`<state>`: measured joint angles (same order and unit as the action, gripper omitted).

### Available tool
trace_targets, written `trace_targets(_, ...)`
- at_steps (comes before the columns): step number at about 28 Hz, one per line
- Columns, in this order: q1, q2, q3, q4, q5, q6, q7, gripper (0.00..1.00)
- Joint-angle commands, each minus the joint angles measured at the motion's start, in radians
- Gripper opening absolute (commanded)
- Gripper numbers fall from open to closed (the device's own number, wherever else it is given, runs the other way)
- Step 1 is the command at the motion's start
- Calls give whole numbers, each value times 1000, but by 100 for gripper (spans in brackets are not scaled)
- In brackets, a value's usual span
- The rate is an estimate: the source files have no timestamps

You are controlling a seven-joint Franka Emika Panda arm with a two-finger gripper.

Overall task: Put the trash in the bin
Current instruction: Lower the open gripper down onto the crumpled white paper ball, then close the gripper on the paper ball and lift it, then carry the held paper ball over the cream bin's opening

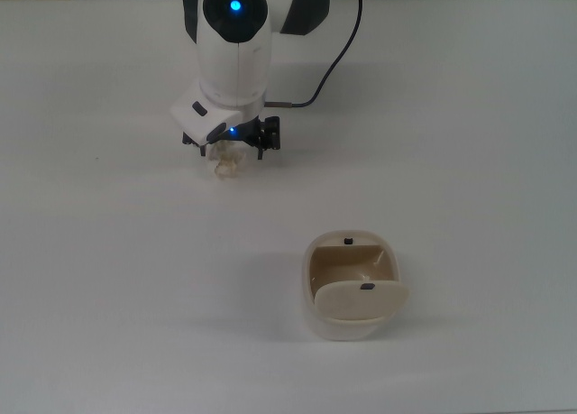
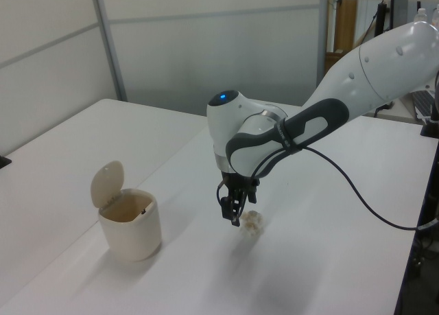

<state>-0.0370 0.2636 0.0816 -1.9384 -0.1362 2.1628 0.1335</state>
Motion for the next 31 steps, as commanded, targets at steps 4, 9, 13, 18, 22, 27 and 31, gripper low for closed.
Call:
trace_targets(4,11,-24,-8,-100,-33,121,46,100)
trace_targets(9,9,-17,-10,-128,-71,157,69,100)
trace_targets(13,8,-12,-11,-146,-89,178,70,88)
trace_targets(18,0,-9,-13,-149,-115,192,70,40)
trace_targets(22,-1,-9,-16,-146,-115,193,69,6)
trace_targets(27,-1,-11,-16,-140,-115,192,70,0)
trace_targets(31,-1,-15,-17,-88,-102,187,75,0)
